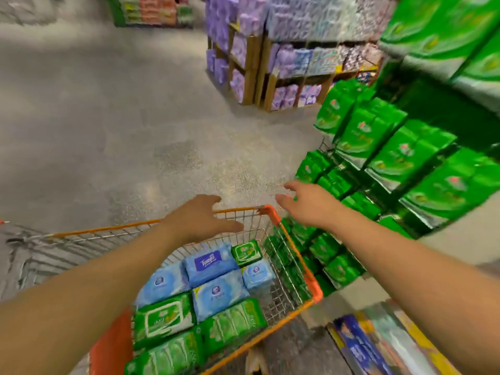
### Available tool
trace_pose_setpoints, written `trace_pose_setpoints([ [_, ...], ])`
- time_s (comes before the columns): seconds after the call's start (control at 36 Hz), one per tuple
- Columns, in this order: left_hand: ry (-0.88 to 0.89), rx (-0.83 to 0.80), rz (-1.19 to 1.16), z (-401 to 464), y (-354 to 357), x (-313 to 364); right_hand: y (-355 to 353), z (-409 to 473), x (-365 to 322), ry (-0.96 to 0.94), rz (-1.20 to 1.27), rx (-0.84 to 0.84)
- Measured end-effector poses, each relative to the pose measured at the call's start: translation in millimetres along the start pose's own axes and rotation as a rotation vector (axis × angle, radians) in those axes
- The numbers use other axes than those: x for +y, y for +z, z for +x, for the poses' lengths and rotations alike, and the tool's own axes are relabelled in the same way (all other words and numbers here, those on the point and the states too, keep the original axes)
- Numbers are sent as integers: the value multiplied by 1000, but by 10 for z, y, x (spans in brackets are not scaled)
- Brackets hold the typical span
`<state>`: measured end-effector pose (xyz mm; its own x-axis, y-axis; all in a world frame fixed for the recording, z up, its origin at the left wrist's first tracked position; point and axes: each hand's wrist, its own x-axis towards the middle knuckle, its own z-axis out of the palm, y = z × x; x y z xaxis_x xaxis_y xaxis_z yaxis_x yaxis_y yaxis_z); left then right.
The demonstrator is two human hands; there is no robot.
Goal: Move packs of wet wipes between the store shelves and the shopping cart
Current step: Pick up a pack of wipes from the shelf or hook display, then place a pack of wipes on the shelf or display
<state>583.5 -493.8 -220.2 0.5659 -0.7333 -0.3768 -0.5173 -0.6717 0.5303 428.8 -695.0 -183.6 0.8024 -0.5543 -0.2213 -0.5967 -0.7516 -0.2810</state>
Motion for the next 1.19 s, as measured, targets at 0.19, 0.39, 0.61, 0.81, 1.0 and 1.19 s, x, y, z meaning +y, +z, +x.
trace_pose_setpoints([
  [0.19, 244, -90, 138, -174, 77, 864, -397, -914, 498, 146, -35, 54],
  [0.39, 496, -121, 232, -364, 404, 1869, -795, -1873, 1200, 329, -34, 141],
  [0.61, 737, -200, 322, -944, 1175, 3290, -1003, -3412, 2190, 562, -20, 288],
  [0.81, 905, -310, 397, -1687, 2027, 4404, -1038, -4868, 2954, 750, 25, 388],
  [1.0, 1039, -399, 303, -2340, 2742, 5197, -1005, -6035, 3488, 924, 96, 476],
  [1.19, 1113, -504, 310, -2587, 3316, 5780, -981, -6787, 3837, 1045, 146, 512],
])
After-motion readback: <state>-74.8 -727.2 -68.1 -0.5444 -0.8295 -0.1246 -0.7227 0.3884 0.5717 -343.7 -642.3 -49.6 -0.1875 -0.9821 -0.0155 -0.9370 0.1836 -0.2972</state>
